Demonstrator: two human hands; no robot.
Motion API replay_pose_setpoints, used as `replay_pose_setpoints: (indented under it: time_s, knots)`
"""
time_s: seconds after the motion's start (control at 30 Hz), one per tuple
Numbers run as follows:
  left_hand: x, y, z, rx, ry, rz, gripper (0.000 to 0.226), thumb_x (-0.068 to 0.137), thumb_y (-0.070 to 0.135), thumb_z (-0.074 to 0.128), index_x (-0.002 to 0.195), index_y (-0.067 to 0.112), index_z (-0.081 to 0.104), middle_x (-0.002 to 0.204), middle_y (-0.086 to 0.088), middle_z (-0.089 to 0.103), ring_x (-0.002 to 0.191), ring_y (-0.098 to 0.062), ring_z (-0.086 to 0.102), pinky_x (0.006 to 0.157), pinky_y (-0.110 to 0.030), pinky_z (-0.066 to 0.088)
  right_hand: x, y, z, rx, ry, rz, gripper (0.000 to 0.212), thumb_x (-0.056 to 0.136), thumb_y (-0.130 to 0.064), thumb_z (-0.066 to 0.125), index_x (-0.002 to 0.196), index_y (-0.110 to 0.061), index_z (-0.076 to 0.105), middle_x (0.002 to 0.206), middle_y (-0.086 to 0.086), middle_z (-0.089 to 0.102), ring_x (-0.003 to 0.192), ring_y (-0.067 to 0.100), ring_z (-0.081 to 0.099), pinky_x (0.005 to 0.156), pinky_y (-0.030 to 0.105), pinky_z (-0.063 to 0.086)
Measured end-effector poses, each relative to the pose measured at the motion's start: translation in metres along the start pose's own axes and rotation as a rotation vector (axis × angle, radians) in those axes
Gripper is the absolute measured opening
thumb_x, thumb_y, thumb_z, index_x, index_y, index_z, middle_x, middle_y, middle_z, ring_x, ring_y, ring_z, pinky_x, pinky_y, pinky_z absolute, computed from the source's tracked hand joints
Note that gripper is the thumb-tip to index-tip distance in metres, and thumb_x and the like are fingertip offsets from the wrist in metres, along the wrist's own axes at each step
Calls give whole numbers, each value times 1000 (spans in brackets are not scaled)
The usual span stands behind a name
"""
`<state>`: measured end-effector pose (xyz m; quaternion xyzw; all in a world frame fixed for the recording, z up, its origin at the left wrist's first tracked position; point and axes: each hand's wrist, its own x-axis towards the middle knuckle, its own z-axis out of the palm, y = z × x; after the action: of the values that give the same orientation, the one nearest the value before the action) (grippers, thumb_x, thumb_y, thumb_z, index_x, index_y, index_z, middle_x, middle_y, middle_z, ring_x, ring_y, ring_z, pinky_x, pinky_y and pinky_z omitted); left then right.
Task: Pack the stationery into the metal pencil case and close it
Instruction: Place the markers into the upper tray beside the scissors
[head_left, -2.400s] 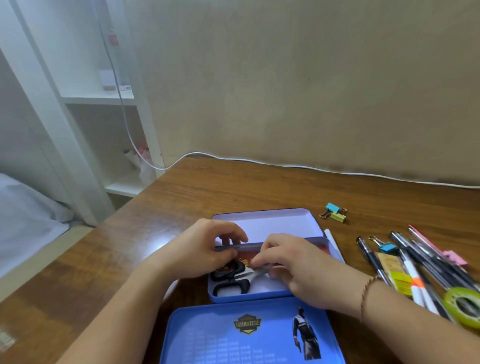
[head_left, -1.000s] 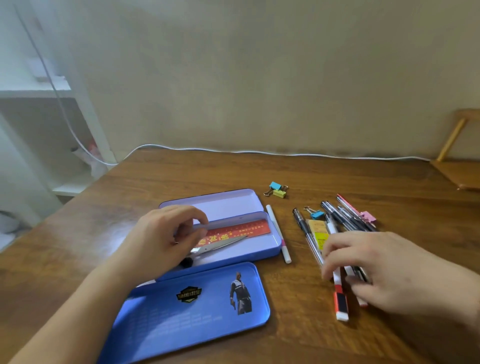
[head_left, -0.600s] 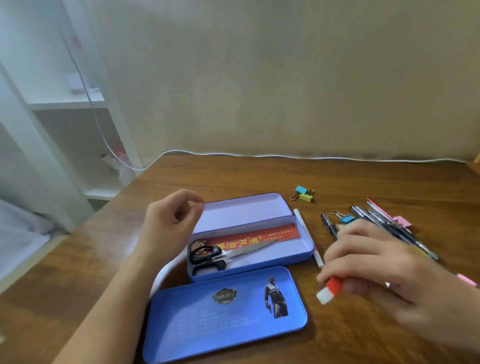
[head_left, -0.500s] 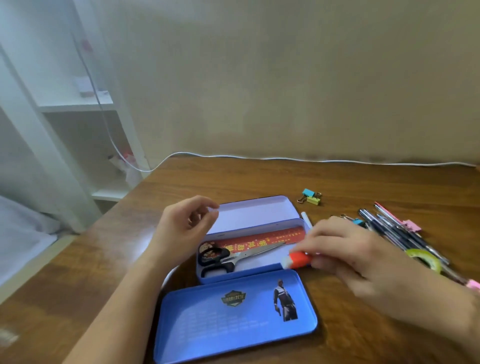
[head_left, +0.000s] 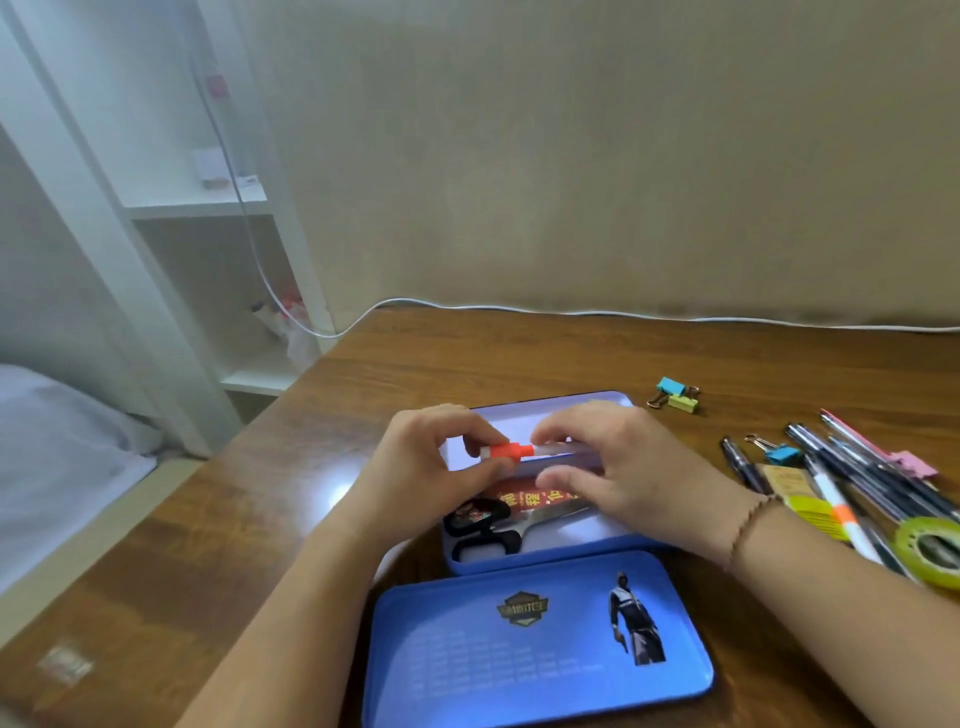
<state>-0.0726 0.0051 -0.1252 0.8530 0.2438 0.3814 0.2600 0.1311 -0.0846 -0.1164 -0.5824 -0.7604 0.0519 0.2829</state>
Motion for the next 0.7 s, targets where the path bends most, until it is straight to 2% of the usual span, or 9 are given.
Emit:
replay_pose_setpoints:
  time_s: [0.1, 0.23, 0.33, 0.4, 0.57, 0.7]
  knots:
    - [1, -2, 0, 16, -43, -45, 13, 74, 26, 85, 82, 30, 76, 79, 10, 69, 81, -14, 62, 75, -32, 50, -4, 7, -4, -91, 74, 31, 22, 84, -28, 69, 107, -25, 69, 103, -11, 67, 98, 6, 56, 82, 30, 52]
    - [-1, -5, -6, 80, -207, -86, 15, 80, 19, 78, 94, 24, 76, 91, 11, 68, 91, -13, 60, 79, -22, 48, -6, 1, -1, -282, 60, 37, 17, 85, -38, 66, 100, -34, 71, 97, -15, 61, 94, 8, 53, 72, 29, 50]
    - [-2, -5, -7, 100, -194, -141, 26, 88, 4, 61, 103, 21, 73, 94, 12, 69, 92, -7, 60, 75, -16, 46, -5, -3, 3, -351, 12, 73, 19, 88, -44, 59, 103, -38, 69, 99, -18, 61, 95, 9, 51, 71, 29, 49]
    - [0, -7, -6, 119, -187, -166, 32, 90, 0, 55, 103, 23, 72, 92, 12, 70, 90, -6, 61, 75, -19, 48, -1, -5, 6, -391, -19, 93, 19, 89, -44, 56, 105, -40, 67, 102, -18, 61, 97, 10, 51, 69, 27, 45]
    - [-2, -7, -5, 112, -205, -163, 20, 86, 7, 67, 98, 22, 73, 88, 11, 71, 85, -8, 61, 74, -22, 49, 9, -14, 12, -431, -94, 70, 20, 93, -39, 52, 109, -38, 63, 107, -14, 60, 100, 14, 53, 74, 30, 46]
    - [-1, -6, -5, 158, -236, -129, 17, 81, 6, 72, 89, 21, 74, 84, 13, 70, 84, -8, 60, 70, -13, 46, 11, -19, 13, -409, -97, 69, 18, 90, -42, 56, 107, -36, 59, 104, -11, 59, 97, 15, 55, 74, 31, 46]
